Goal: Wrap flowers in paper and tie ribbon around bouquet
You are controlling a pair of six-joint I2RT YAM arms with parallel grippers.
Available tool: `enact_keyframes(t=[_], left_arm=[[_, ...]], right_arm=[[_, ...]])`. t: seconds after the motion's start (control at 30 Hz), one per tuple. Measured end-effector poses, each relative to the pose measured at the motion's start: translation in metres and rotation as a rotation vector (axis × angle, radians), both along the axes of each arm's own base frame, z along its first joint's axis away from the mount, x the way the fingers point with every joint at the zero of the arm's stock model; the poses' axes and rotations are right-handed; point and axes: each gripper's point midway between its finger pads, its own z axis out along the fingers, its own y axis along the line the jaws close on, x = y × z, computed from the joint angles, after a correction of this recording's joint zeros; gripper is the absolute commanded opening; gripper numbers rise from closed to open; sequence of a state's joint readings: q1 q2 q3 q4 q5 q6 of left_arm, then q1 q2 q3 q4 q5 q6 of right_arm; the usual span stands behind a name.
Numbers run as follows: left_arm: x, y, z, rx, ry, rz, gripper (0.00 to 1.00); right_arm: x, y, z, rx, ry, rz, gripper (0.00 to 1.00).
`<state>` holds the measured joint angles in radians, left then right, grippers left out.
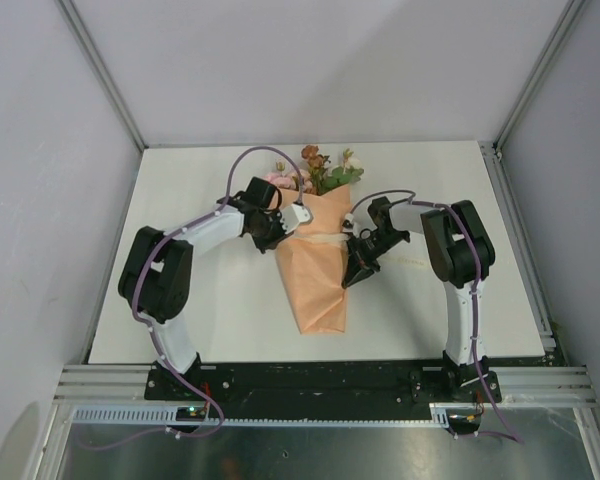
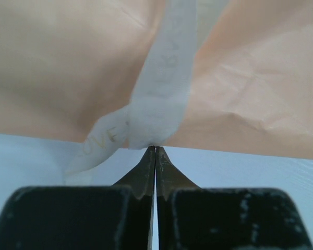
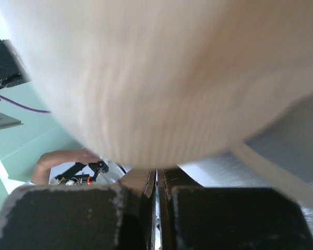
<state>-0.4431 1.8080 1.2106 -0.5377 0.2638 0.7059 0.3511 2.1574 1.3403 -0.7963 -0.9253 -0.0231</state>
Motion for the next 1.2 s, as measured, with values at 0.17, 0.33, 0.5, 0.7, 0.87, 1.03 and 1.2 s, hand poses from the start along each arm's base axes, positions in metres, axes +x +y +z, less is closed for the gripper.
enact_keyframes(t=[0.17,0.33,0.5,0.7,0.87,1.03,1.2], left_arm=[[0.023,-0.002,0.021,-0.032,-0.052,0.054,0.00],[0.034,0.004,0.028,-0.038,-0.075,0.102,0.00],[0.032,0.007,0.024,-0.036,-0.066,0.106,0.22],[0.005,0.028,0.013,-0.029,0.017,0.111,0.73],[-0.001,0.078,0.050,-0.071,-0.046,0.194,0.98],[0.003,0.116,0.116,-0.134,-0.232,0.286,1.00],[0.003,0.128,0.160,-0.172,-0.370,0.314,1.00]], right_arm=[[-0.013,-0.004,0.002,0.029,0.035,0.020,0.00],[-0.033,-0.010,0.005,0.052,0.089,0.016,0.05],[-0.041,-0.007,0.010,0.074,0.112,0.007,0.41],[-0.040,-0.008,0.036,0.114,0.020,0.031,0.59],[-0.024,-0.043,0.073,0.110,-0.158,0.026,0.73],[0.009,-0.089,0.093,-0.011,-0.435,0.064,0.97],[0.038,-0.116,0.121,-0.115,-0.748,0.096,0.99]])
